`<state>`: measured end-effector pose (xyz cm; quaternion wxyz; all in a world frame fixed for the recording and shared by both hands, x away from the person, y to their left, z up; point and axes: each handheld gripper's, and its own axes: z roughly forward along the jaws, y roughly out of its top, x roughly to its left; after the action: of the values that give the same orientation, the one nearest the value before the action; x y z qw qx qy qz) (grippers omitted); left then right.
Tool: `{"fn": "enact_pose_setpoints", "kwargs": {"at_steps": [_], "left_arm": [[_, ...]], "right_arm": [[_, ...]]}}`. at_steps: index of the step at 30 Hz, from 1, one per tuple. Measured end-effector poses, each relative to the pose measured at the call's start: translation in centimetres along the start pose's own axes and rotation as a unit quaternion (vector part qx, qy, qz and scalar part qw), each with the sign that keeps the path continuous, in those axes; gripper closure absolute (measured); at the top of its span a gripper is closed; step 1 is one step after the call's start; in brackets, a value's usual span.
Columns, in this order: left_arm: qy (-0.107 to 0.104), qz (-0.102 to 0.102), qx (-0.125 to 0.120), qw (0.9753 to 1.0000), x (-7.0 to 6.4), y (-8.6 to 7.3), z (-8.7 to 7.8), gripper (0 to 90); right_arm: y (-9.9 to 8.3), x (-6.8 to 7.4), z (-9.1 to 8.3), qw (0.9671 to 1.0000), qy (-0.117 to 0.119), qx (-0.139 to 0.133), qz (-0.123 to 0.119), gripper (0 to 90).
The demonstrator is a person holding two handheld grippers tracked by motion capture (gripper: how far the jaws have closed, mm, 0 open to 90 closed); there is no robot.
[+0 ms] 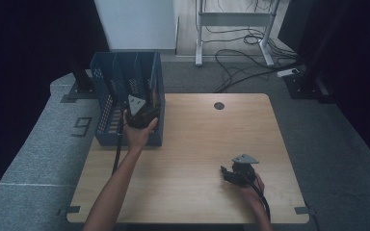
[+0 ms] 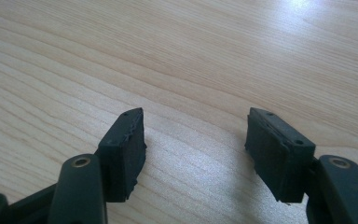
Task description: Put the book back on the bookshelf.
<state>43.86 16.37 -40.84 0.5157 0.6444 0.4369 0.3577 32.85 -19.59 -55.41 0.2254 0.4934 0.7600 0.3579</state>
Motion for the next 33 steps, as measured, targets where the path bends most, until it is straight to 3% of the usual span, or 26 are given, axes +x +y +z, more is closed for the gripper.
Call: {"fn": "enact_pose_setpoints", "kwargs": {"at_steps": [5,19,27,33], "left_arm": [[-0.001,-0.002,0.003,1.0,0.2,-0.5,-0.2,37.0],[-0.035,0.0,0.014,0.9993,0.3,-1.5,-2.2,35.4],[-0.06,-0.003,0.034,0.9976,0.6,-2.3,-4.0,35.2],[-0.083,-0.016,0.055,0.9949,0.9,-3.2,-5.3,35.0]], "right_arm": [[0.0,0.0,0.0,1.0,0.0,0.001,-0.001,36.8],[0.0,0.0,0.0,1.0,0.0,0.0,0.0,36.8],[0.0,0.0,0.0,1.0,0.0,0.0,0.001,36.8],[0.0,0.0,0.0,1.0,0.0,0.001,0.001,36.7]]}}
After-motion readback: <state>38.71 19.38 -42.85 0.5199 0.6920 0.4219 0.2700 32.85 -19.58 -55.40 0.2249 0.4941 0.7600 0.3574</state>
